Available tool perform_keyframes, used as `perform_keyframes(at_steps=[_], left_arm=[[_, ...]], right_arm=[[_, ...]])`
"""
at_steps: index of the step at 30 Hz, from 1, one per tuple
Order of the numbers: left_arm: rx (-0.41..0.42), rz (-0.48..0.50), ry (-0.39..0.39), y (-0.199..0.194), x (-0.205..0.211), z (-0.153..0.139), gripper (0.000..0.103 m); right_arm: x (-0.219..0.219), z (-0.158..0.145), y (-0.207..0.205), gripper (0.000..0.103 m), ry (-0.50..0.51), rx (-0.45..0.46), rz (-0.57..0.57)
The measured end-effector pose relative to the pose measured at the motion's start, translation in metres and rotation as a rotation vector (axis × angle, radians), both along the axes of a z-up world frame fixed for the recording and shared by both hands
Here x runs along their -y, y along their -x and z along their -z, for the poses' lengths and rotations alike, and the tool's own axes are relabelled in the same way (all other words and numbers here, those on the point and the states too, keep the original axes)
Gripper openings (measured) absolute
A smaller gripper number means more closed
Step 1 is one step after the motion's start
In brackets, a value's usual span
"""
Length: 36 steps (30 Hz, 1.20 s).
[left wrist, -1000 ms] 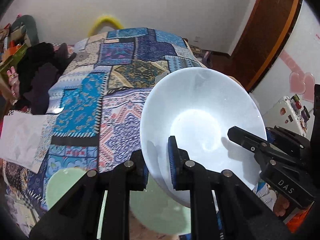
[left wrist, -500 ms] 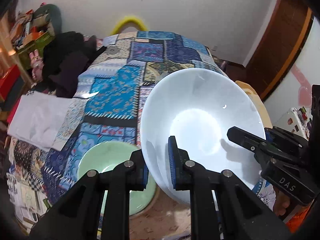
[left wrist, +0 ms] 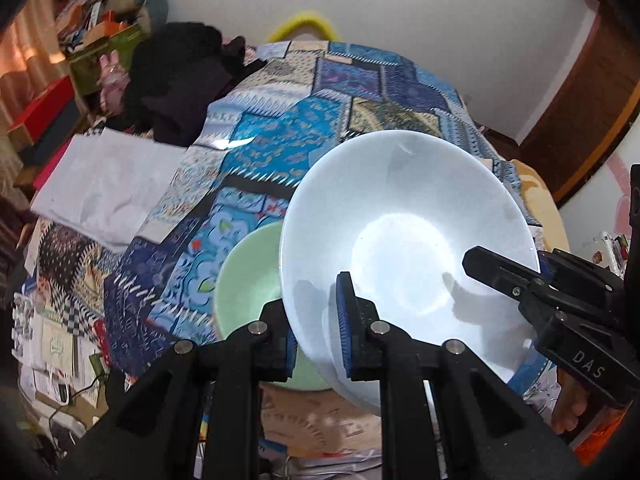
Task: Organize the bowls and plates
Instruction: 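Lift the white bowl with both grippers and carry it toward the stack, then lower the white bowl onto the light green bowl with both grippers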
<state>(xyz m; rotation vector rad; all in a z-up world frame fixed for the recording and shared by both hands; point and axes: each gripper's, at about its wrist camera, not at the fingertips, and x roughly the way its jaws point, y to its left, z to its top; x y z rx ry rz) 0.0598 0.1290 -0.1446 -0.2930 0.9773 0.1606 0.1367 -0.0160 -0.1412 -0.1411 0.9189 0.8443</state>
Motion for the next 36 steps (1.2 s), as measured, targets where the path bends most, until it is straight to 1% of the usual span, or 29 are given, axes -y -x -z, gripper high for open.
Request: perform_keyframes(at_steps=[10, 19, 23, 28, 36], left_arm=[[-0.062, -0.045, 0.032, 0.008, -0.027, 0.032, 0.017], [-0.105, -0.068, 0.061, 0.006, -0.043, 0.056, 0.017], [-0.111, -0.074, 0.064, 0.003, -0.044, 0.060, 0.017], [-0.110, -0.074, 0.044, -0.001, -0.045, 0.061, 0.017], [-0.116, -0.080, 0.041, -0.004, -0.047, 0.062, 0.017]], right_arm=[[-0.027, 0.028, 0.002, 0.023, 0.046, -0.066, -0.039], [-0.036, 0.046, -0.002, 0.023, 0.072, -0.109, -0.047], [-0.037, 0.054, -0.005, 0.023, 0.078, -0.130, -0.046], [-0.038, 0.056, -0.006, 0.023, 0.069, -0.135, -0.048], [-0.034, 0.049, -0.006, 0.025, 0.086, -0.098, -0.034]])
